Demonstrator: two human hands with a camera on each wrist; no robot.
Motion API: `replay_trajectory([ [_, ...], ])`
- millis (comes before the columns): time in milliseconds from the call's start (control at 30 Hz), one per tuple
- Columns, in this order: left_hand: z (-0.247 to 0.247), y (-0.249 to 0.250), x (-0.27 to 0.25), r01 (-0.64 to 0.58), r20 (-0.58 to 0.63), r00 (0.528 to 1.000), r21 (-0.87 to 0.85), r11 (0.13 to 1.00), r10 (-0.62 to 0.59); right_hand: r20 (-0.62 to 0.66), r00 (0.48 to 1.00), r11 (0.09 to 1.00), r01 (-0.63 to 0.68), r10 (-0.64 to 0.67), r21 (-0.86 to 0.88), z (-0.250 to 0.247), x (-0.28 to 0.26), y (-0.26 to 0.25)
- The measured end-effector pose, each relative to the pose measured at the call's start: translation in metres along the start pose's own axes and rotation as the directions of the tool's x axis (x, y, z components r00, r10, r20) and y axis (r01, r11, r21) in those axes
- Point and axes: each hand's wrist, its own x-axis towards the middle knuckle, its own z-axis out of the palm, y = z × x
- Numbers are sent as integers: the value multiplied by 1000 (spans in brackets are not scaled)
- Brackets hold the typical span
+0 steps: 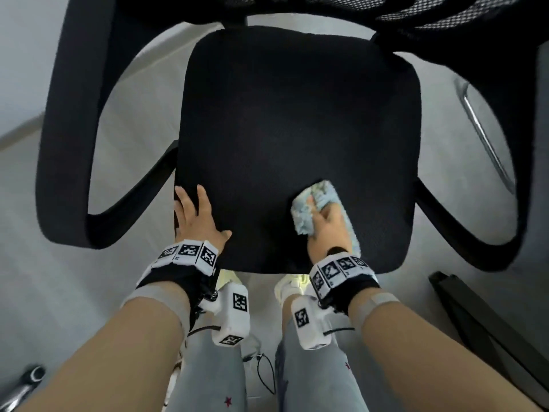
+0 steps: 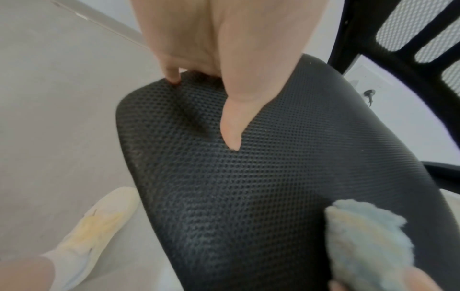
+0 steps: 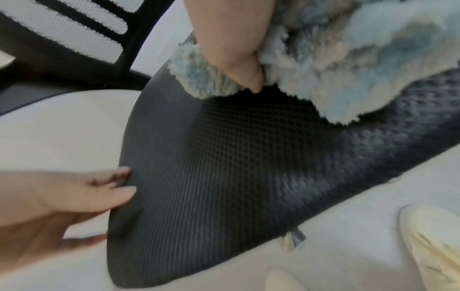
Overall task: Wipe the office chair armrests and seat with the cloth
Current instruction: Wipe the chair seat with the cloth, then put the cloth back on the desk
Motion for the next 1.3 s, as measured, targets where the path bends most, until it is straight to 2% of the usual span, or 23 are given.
replay_trajectory([
  [33,-3,0,-7,-9,67,998,-37,999,12,74,996,999,45,-43,-18,2,-7,-1],
  [100,-6,2,-24,-2,200,979,-183,983,39,217,971,994,92,-101,51,5,-18,-4],
  [133,-8,4,-35,23,263,963,-289,957,56,277,956,992,76,-102,102,4,-25,-7],
  [200,-11,12,-61,120,328,942,-540,833,77,314,946,967,2,-85,254,-3,-42,-15],
  [233,-14,17,-73,162,325,943,-639,752,72,287,955,922,-49,-68,383,-9,-51,-17],
  [300,-22,27,-98,173,280,958,-732,659,59,254,966,724,-137,-54,676,-29,-72,-16],
  [367,-29,37,-123,138,259,962,-740,659,89,268,960,507,-195,-75,840,-49,-97,-9],
  [433,-36,47,-148,105,301,937,-725,680,176,282,956,341,-239,-84,909,-69,-124,-3],
  [533,-47,69,-181,42,364,871,-724,688,330,264,962,107,-256,-71,961,-95,-164,8],
  [600,-55,85,-196,-4,357,846,-739,674,396,227,973,-20,-228,-34,973,-107,-186,18],
  [667,-57,103,-216,-87,356,802,-724,684,479,148,989,-145,-142,27,979,-115,-213,34],
  [733,-55,119,-234,-175,374,752,-681,711,543,76,992,-225,-51,105,973,-115,-239,48],
  [800,-48,134,-253,-283,396,693,-619,732,602,31,971,-301,43,238,953,-110,-264,61],
  [833,-43,140,-262,-340,401,668,-585,736,627,9,949,-325,100,316,940,-106,-277,68],
  [900,-27,152,-285,-453,420,610,-511,731,672,-49,878,-315,222,475,923,-94,-303,82],
  [1000,12,166,-324,-586,472,500,-433,685,726,-137,744,-203,347,654,916,-75,-348,108],
  [1100,63,173,-367,-655,571,384,-386,650,726,-179,574,-88,407,799,909,-51,-403,140],
  [1200,117,176,-418,-723,690,244,-340,602,682,-149,416,-76,477,897,876,-19,-457,169],
  [1300,175,172,-470,-791,766,131,-302,532,629,-42,259,-106,530,965,841,16,-504,195],
])
